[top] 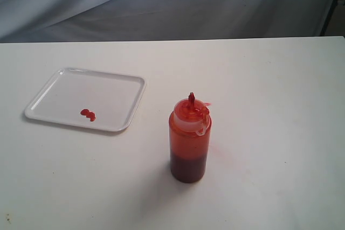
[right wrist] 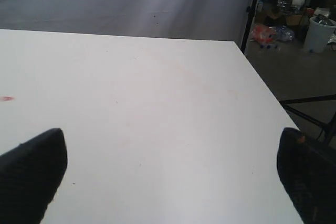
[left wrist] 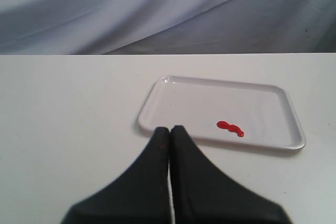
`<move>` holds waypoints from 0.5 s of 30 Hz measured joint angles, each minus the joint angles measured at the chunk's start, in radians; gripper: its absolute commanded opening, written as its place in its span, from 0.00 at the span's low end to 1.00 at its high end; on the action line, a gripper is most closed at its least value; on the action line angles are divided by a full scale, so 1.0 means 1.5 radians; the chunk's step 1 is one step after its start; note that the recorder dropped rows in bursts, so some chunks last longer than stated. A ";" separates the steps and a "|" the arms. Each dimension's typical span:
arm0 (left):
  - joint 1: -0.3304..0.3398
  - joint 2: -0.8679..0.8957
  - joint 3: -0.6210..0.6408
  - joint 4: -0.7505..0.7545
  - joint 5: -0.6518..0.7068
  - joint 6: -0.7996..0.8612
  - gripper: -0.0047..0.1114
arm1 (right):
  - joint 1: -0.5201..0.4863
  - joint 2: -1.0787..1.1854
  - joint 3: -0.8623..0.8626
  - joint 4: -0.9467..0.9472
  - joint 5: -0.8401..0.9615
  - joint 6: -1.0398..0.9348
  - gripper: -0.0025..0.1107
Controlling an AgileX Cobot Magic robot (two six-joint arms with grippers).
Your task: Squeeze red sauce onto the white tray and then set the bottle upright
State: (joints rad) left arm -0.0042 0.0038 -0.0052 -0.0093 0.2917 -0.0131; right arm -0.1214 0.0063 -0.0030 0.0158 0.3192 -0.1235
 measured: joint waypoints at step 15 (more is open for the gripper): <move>0.000 0.000 0.000 0.000 0.000 0.000 0.04 | 0.000 0.000 0.000 0.011 0.011 0.000 0.95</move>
State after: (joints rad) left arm -0.0042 0.0038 -0.0052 -0.0093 0.2917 -0.0131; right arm -0.1214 0.0063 -0.0030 0.0316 0.3361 -0.1235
